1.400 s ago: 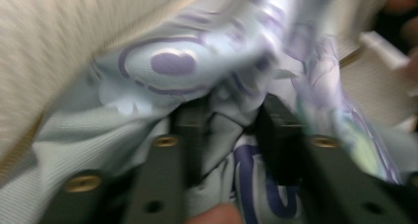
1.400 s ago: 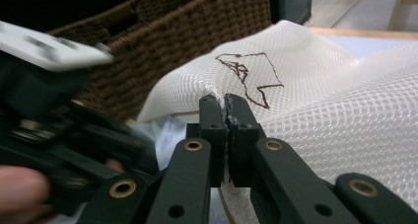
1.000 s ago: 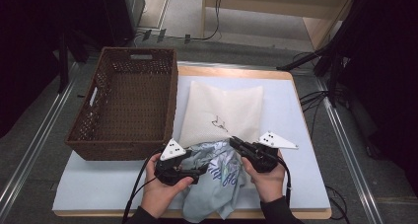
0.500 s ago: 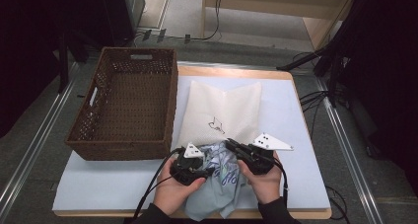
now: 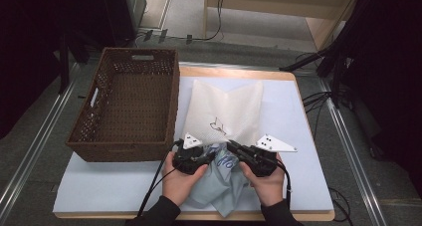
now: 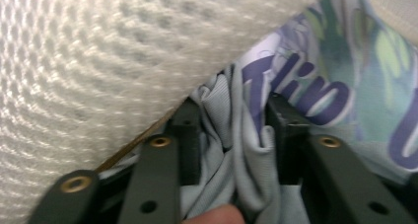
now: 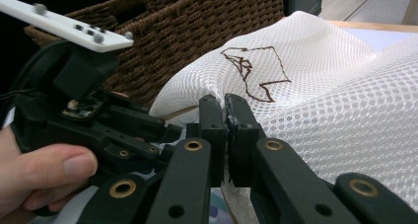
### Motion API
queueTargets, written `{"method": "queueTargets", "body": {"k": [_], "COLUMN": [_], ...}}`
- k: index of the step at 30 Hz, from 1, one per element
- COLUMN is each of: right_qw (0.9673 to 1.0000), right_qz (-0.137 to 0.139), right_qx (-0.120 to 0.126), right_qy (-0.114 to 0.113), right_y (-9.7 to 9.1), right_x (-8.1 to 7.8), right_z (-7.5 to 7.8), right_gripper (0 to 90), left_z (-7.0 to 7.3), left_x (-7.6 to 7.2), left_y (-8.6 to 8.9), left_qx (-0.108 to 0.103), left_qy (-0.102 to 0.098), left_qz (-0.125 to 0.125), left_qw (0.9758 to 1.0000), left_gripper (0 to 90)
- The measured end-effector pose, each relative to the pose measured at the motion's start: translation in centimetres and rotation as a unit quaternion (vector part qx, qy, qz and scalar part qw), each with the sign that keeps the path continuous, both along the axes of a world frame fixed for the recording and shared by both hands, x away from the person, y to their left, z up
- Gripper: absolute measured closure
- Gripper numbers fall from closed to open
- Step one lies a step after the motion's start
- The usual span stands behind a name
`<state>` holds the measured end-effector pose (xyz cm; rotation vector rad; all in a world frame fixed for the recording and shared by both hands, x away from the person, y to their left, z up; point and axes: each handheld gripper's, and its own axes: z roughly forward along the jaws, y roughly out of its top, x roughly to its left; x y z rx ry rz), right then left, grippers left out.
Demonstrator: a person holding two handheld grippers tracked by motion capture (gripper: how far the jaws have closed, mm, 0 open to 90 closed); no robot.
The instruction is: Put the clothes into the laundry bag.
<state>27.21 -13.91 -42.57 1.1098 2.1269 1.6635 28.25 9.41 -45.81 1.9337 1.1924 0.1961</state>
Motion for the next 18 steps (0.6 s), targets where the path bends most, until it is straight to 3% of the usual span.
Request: {"method": "queueTargets", "body": {"k": [4,9,11,13,14,15,18], "right_qw": [1.0000,0.9999,0.9999,0.9999,0.9999,0.9999,0.9999], "right_qz": [-0.006,-0.011,-0.011,-0.010,-0.010,-0.010,-0.010], "right_qx": [-0.001,0.000,-0.001,-0.001,0.000,0.000,-0.002], "right_qy": [0.005,0.006,0.007,0.006,0.007,0.008,0.007], "right_y": [-0.3,-0.5,-0.4,-0.3,-0.3,-0.3,-0.2], "right_x": [0.2,0.4,0.4,0.4,0.4,0.4,0.4], "right_z": [-0.3,-0.4,-0.4,-0.4,-0.4,-0.4,-0.4], "right_gripper": [88.2,88.1,88.1,88.1,88.1,88.1,88.1], "left_z": [1.7,3.2,3.3,2.8,2.8,1.9,0.2], "left_x": [-1.4,-3.2,-3.9,-4.4,-4.4,-4.5,-4.2], "left_y": [0.9,2.1,2.1,1.4,1.4,0.5,-0.6], "left_qx": [-0.011,-0.030,-0.031,-0.018,-0.018,0.016,0.064], "left_qy": [-0.016,-0.030,-0.031,-0.027,-0.027,-0.009,0.015], "left_qz": [-0.029,-0.049,-0.069,-0.096,-0.096,-0.112,-0.106], "left_qw": [0.9994,0.9979,0.9966,0.9949,0.9949,0.9935,0.9922], "left_gripper": [40.4,31.4,27.5,21.7,19.4,17.1,18.2]}}
